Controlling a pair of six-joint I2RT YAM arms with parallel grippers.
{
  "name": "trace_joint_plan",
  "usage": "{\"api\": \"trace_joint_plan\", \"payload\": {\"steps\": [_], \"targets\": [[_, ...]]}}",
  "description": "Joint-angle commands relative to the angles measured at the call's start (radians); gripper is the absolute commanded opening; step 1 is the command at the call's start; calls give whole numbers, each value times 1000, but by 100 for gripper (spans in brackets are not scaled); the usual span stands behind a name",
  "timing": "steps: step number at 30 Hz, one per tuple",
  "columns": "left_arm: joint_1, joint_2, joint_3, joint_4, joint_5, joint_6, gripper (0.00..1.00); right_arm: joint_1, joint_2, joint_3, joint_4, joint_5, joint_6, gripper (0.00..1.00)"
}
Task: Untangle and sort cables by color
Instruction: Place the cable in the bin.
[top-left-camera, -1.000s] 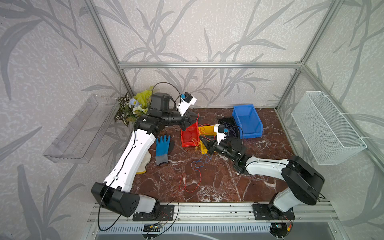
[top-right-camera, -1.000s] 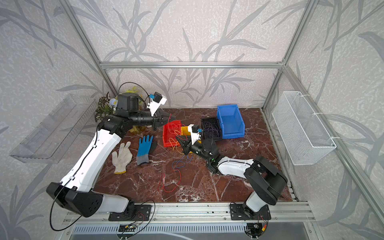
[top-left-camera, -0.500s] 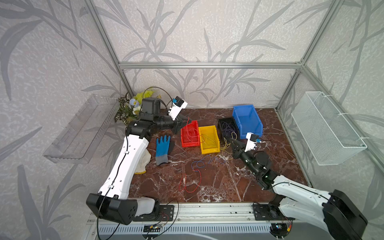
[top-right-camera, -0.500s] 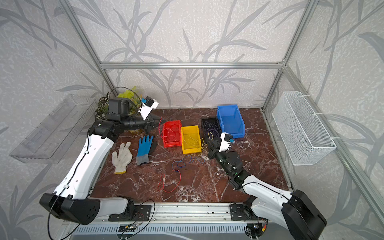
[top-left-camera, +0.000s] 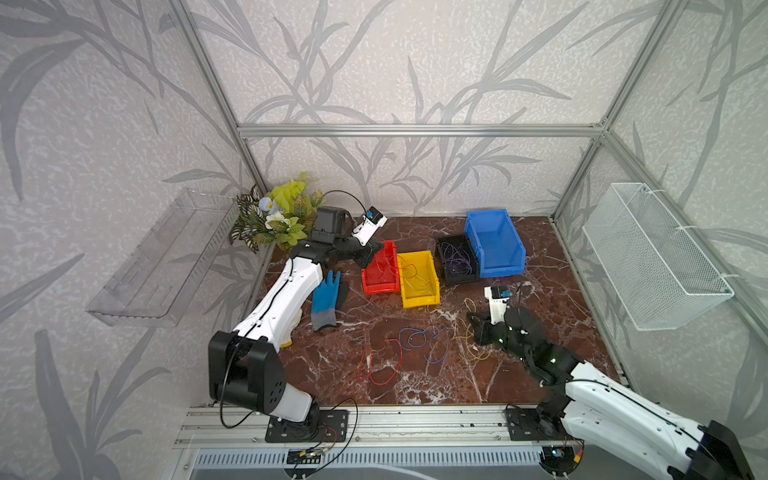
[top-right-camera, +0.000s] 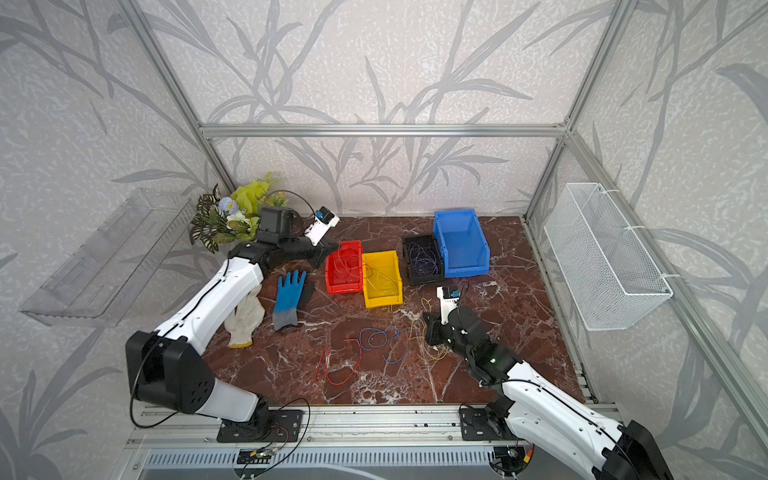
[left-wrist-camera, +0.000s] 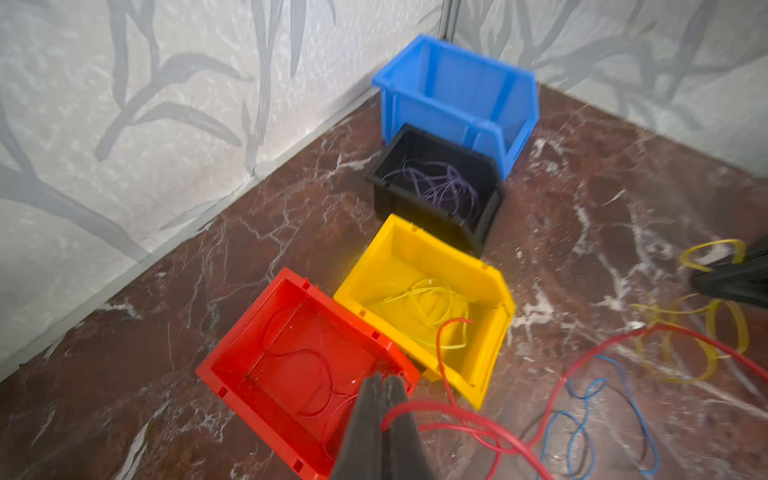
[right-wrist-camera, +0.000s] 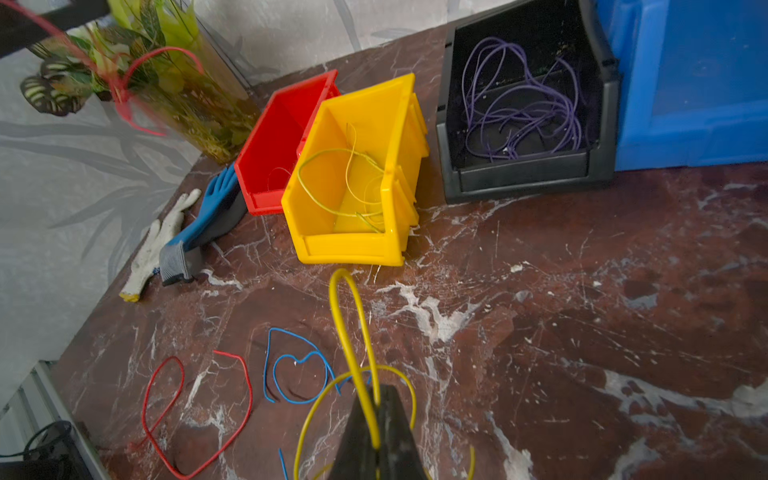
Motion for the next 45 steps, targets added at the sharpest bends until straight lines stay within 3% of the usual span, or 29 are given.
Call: {"api": "trace_joint_plan", "payload": {"steps": [1, 12, 24, 37, 41, 45], "targets": [[-13, 74, -1, 105, -157, 131, 0, 0, 9, 46, -46, -16, -16, 0], [7, 245, 29, 177, -284, 268, 0, 0, 0, 78, -111, -8, -26, 0], [52, 165, 70, 105, -326, 345, 0, 0, -14, 91, -151, 13, -23, 0], [-45, 366, 150, 172, -543, 413, 0, 0, 60, 109, -137, -9, -2, 0], [-67, 440, 191, 169, -568, 433, 0, 0, 62, 111, -145, -9, 5, 0], [-65, 490, 227, 154, -523, 363, 0, 0, 56, 119, -161, -6, 6, 1]]}}
